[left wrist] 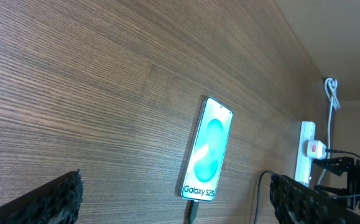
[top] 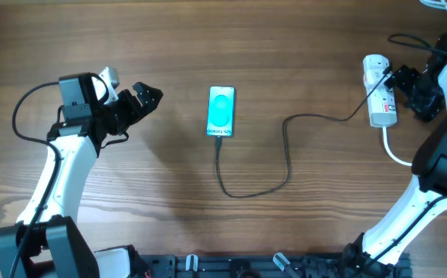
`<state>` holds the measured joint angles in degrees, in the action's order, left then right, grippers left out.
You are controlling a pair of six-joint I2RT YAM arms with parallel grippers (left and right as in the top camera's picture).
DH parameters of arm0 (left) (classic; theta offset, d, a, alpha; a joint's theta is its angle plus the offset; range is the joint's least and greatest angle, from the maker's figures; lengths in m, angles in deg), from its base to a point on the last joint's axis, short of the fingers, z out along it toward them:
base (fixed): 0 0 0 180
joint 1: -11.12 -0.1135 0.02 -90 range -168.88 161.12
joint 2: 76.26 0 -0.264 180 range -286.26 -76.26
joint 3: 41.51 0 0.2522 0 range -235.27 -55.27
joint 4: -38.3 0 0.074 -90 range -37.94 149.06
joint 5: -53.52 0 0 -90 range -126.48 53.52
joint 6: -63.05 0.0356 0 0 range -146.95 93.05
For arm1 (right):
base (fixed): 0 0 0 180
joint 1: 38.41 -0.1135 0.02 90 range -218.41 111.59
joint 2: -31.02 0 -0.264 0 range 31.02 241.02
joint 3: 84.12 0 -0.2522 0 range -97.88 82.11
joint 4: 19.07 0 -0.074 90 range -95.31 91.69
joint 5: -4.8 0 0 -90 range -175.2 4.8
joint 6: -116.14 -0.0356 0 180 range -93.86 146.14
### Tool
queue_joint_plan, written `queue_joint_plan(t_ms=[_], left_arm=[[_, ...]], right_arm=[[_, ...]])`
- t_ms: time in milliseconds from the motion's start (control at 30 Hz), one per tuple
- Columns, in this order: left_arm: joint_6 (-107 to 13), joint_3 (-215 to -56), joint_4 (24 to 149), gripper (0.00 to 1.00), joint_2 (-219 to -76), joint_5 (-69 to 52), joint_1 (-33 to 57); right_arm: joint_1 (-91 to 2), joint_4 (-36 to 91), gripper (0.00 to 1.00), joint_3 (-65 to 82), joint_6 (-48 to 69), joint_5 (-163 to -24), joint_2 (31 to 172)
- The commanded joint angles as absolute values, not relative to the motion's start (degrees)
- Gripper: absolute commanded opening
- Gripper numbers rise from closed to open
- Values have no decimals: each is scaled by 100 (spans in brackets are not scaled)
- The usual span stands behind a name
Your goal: Plug charger to phone and switch on socket
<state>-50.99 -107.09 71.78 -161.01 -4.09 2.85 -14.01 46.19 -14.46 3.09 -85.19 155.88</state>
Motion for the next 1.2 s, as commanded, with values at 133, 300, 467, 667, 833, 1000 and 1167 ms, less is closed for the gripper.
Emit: queue_joint_plan(t_ms=[133,300,467,667,833,1000,1167], left_arm=[[-4965,-10698,7165,100,-16136,-449,298],[-4965,-10698,7167,100,-16136,-449,298],[-4965,-10698,7167,100,-16136,-449,298],[-4965,-10698,7167,100,-16136,-449,298],[-4965,-10698,7167,100,-16136,-449,298],[-4965,-10698,7167,100,-16136,-449,298],[-4965,-10698,7167,100,-16136,-449,298]], right_arm=[[-1436,4486,100,-1376,366,-8220,15854],[-1508,4656,100,-1376,593,-8274,15856],[-1558,4790,99,-1376,781,-8159,15856],[-1558,4643,100,-1376,657,-7879,15909],[-1591,4392,100,-1206,663,-8067,15918],[-1598,4143,100,-1000,687,-8189,15918],[-1606,4138,100,-980,963,-8596,15913]])
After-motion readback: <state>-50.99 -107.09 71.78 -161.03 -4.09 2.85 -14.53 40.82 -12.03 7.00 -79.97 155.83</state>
